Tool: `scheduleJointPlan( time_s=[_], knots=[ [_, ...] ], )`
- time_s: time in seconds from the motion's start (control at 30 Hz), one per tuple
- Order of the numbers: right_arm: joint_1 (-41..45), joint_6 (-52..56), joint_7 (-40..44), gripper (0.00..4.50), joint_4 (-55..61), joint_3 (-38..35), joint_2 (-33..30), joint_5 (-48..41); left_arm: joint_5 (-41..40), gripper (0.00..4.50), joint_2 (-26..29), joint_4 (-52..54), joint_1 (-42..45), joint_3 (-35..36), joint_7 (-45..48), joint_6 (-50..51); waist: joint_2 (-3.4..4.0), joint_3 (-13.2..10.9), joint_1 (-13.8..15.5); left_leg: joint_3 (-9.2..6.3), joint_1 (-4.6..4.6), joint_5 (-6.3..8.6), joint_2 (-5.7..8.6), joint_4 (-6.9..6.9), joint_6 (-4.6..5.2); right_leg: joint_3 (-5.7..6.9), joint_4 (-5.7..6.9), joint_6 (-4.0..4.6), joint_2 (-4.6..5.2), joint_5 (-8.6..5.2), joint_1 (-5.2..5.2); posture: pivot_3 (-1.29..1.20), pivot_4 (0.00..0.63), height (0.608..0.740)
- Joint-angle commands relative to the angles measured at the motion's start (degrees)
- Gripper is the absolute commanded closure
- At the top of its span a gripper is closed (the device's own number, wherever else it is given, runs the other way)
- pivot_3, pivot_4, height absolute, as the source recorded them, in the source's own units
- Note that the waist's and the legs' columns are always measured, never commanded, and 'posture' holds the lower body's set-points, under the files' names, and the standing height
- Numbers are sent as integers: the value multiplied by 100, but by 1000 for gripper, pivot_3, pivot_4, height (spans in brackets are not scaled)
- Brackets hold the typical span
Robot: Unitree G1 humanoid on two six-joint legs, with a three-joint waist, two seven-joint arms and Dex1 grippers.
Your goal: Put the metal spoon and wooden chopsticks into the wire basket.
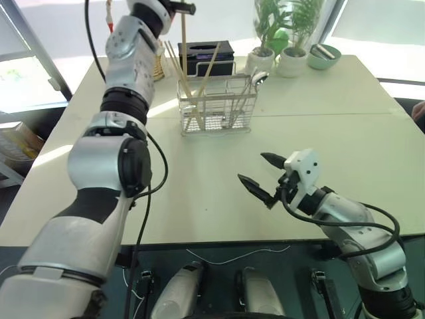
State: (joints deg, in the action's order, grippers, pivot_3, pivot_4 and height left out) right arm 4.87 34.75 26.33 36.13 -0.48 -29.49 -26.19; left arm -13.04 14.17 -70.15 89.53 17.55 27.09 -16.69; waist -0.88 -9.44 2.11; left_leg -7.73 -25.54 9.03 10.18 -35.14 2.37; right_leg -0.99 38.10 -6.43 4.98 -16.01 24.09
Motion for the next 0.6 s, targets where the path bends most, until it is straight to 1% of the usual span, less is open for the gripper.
scheduleJointPlan(
  time_s=[0.03,0.27,0.57,0.6],
  knots=[
    [-9,37,-36,0,329,-205,16,-156,78,4437,-17,12,-72,-38,-43,-254,0,0,-5,0,0,0,0,0,0,0,0,0,0,0,0,0,150,725],
    [-119,114,-78,0,450,-305,-18,-245,213,4437,-53,-85,-373,-114,-194,-427,0,0,-9,0,-1,-6,0,0,10,-1,3,0,-1,0,-2,0,150,725],
    [-168,196,-156,0,524,-396,11,-369,228,4437,-56,-137,-476,-68,-266,-408,0,0,-3,0,-1,-6,0,-1,9,0,2,0,0,0,-1,0,150,725],
    [-158,202,-164,0,515,-412,20,-388,183,4115,-64,-139,-478,-31,-246,-363,0,0,-5,0,-1,-6,0,-1,9,0,3,0,0,0,-2,0,150,725]
  ],
)
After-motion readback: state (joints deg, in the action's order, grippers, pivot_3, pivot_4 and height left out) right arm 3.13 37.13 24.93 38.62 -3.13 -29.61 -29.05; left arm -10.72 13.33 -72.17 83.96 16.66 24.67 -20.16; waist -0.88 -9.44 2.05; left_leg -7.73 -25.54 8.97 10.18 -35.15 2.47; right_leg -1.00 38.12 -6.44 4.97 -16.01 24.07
